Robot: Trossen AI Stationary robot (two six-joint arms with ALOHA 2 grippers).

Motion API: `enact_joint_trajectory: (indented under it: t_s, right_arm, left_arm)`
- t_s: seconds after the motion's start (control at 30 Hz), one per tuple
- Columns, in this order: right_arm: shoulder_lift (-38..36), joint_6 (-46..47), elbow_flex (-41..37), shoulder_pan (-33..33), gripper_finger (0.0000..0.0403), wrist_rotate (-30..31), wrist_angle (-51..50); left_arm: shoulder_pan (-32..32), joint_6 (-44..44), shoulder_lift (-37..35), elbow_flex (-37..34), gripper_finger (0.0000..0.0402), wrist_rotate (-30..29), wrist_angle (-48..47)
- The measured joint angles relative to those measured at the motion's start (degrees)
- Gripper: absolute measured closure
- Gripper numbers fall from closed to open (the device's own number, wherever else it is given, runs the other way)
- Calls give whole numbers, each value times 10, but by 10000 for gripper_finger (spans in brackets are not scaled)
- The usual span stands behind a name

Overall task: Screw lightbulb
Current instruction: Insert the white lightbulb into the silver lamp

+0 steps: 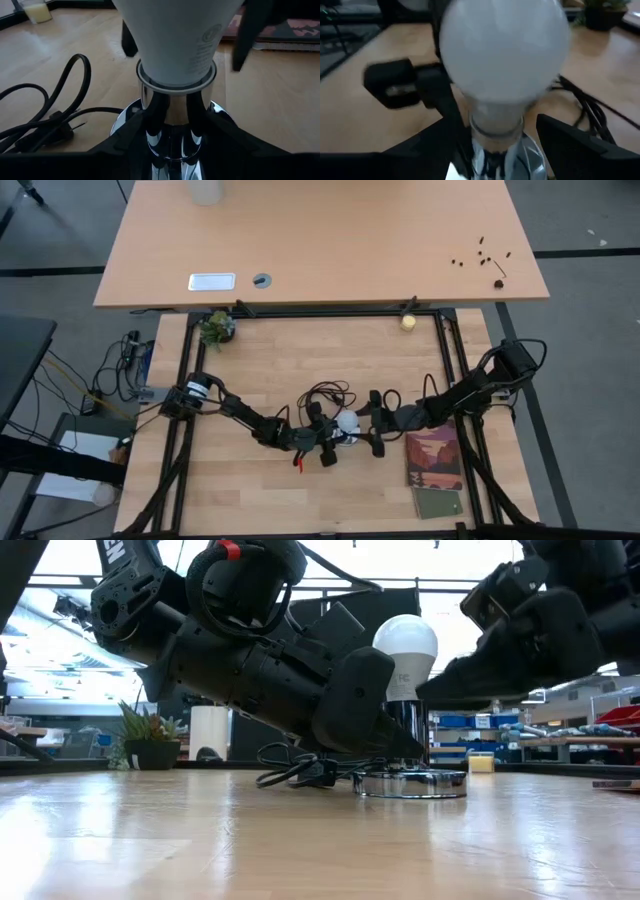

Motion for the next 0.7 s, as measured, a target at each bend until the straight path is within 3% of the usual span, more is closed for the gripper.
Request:
enact_joint_trajectory:
  t_s: [0.23,0.43,0.57,0.7]
  right_arm:
    - [0,-3,1,10,125,-26,21]
    - [-2,47,1,55,127,-13,-5]
    - [0,64,-4,100,128,-42,-26]
    - [-2,60,-3,110,127,73,-46]
  left_arm:
    - [-1,-17,0,0,223,-17,-1]
    - [0,-45,1,0,223,-43,-4]
    - [7,-52,1,-1,223,-79,-6]
    - [4,-49,1,0,223,-64,-12]
